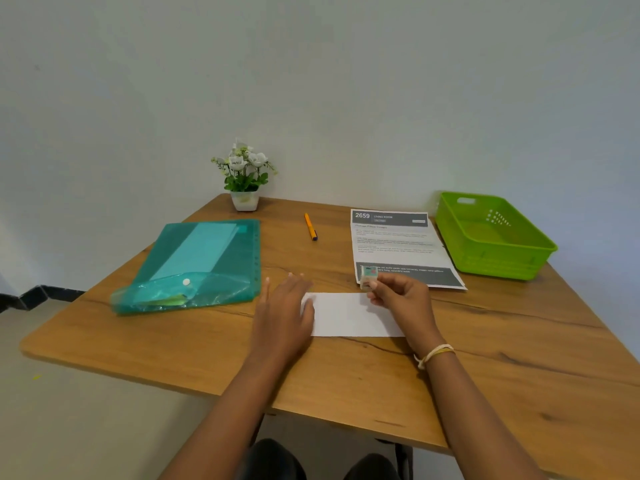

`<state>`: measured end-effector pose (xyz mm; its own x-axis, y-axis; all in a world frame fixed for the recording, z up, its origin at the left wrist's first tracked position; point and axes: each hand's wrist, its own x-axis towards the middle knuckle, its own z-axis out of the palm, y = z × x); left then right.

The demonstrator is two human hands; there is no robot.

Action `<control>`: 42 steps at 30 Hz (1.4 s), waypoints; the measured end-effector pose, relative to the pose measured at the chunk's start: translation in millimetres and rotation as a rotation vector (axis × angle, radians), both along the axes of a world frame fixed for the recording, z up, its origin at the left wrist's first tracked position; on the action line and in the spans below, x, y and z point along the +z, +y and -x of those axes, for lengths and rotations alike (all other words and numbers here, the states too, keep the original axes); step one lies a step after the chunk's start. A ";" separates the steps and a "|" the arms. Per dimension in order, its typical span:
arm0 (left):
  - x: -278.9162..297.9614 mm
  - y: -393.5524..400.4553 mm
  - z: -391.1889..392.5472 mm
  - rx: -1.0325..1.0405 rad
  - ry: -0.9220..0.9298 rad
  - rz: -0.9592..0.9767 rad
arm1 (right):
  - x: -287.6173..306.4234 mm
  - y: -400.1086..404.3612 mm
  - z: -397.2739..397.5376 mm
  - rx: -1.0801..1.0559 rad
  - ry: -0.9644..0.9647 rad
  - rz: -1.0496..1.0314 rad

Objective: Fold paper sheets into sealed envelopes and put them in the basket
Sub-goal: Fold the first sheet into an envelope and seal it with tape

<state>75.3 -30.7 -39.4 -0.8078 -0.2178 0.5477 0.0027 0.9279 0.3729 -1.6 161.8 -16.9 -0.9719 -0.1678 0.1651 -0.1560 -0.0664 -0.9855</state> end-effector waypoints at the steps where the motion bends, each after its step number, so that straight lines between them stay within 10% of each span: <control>1: 2.7 3.9 1.9 -0.021 0.074 -0.036 | -0.5 -0.1 0.8 0.026 -0.036 0.029; 13: 9.3 36.4 26.9 -0.401 0.075 -0.545 | 1.7 -3.2 1.5 0.217 -0.090 0.099; 22: 8.4 35.6 26.4 -0.309 0.136 -0.514 | -0.4 -9.4 -9.6 0.144 0.263 -0.243; 42: 4.9 34.5 29.8 -0.100 0.071 -0.465 | -7.0 -9.1 -8.7 0.047 0.444 -0.233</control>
